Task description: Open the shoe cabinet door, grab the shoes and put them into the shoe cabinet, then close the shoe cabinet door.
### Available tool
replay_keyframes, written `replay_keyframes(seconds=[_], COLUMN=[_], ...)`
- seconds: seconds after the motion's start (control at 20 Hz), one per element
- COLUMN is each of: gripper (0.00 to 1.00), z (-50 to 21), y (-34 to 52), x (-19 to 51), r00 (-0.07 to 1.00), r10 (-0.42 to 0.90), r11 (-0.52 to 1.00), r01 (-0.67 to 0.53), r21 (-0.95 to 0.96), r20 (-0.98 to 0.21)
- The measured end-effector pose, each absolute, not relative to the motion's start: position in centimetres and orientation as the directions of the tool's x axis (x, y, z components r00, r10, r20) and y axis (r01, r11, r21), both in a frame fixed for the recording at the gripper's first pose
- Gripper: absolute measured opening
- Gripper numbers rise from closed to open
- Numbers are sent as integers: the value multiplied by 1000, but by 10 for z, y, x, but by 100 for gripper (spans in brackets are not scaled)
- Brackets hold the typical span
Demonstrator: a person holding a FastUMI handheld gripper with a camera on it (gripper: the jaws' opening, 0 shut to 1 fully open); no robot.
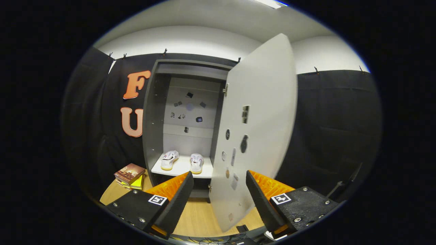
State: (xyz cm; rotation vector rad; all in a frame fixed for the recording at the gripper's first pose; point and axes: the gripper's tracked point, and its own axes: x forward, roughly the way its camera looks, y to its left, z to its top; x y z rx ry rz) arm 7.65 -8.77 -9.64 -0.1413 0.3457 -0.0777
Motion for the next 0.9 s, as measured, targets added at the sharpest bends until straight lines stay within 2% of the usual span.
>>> replay_keyframes(seconds=[0.3,0.5,0.7,0.9], gripper=[95,95,95,95], z=[-91,-93,-97,-95], y=[-179,-219,-231,-210], x=[59,81,106,121], r00=[931,925,928,937], r10=[-175,-208,-193,-134], r11=[980,977,981,990], r01=[134,180,190,144], r21=[-144,-117,-41,8], r20=[-322,-319,-319,-323])
